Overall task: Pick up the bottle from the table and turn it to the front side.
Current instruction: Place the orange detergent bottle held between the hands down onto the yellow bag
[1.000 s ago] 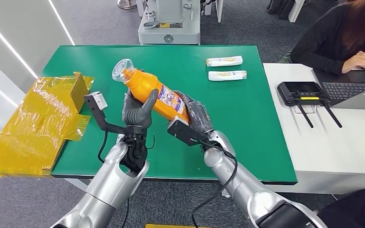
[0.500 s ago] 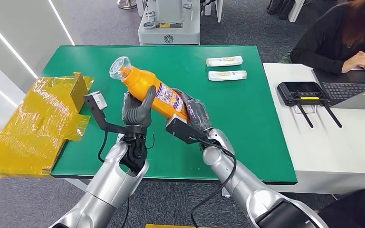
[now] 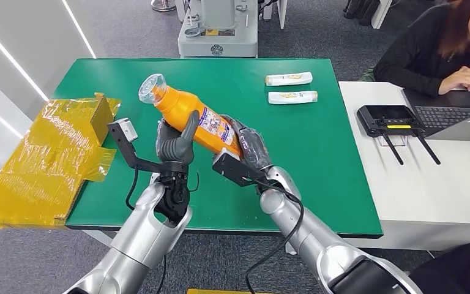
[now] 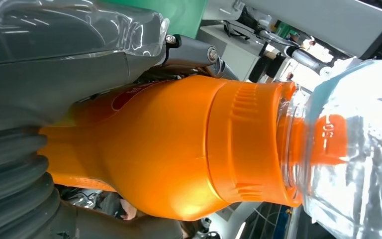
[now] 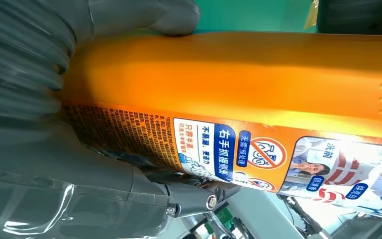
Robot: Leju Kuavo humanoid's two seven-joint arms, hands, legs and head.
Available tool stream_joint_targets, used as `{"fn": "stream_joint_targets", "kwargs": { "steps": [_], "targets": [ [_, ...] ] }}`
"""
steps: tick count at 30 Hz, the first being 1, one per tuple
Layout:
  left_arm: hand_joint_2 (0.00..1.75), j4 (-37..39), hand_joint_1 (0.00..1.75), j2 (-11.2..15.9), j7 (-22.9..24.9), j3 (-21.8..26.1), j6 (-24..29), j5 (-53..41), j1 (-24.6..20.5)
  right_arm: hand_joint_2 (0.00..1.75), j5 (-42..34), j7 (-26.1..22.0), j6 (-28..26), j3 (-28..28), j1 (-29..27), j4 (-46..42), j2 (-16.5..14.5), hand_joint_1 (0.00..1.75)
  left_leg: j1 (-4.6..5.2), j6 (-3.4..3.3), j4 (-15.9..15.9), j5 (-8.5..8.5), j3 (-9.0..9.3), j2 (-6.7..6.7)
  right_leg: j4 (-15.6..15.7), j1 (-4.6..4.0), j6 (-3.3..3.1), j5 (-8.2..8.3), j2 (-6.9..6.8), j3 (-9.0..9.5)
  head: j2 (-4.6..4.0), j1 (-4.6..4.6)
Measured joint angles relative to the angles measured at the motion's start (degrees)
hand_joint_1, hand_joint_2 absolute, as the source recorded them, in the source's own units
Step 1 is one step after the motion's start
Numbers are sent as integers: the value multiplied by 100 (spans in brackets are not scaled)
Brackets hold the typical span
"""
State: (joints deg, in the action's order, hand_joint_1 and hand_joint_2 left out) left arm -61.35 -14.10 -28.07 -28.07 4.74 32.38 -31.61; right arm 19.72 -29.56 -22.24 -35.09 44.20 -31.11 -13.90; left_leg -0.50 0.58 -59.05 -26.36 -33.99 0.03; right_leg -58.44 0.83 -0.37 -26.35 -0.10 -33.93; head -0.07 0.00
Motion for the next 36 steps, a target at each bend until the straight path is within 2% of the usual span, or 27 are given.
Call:
{"fn": "stream_joint_targets", "kwargs": {
  "steps": [16,20,26,36],
  "targets": [
    [175,17,175,-7,-109,-44,102,-1,4,175,-68,2,-4,-64,-24,-38,19,175,0,0,0,0,-1,0,0,0,0,0,0,-1,0,0],
    [175,-20,175,109,-185,-72,196,-202,68,175,-191,-49,11,-80,-103,-129,83,175,0,0,0,0,-3,1,0,0,0,0,1,-1,0,0],
    [175,-192,175,350,-143,-76,34,-396,375,175,-420,-290,9,-109,-359,-197,156,175,-1,0,1,0,-5,0,0,0,0,-1,0,-2,0,0],
    [175,-289,175,518,-92,-34,-112,-374,682,175,-719,-485,133,-132,-704,-363,244,175,-1,0,0,0,-7,0,0,-1,0,0,-1,-3,0,0]
  ]
}}
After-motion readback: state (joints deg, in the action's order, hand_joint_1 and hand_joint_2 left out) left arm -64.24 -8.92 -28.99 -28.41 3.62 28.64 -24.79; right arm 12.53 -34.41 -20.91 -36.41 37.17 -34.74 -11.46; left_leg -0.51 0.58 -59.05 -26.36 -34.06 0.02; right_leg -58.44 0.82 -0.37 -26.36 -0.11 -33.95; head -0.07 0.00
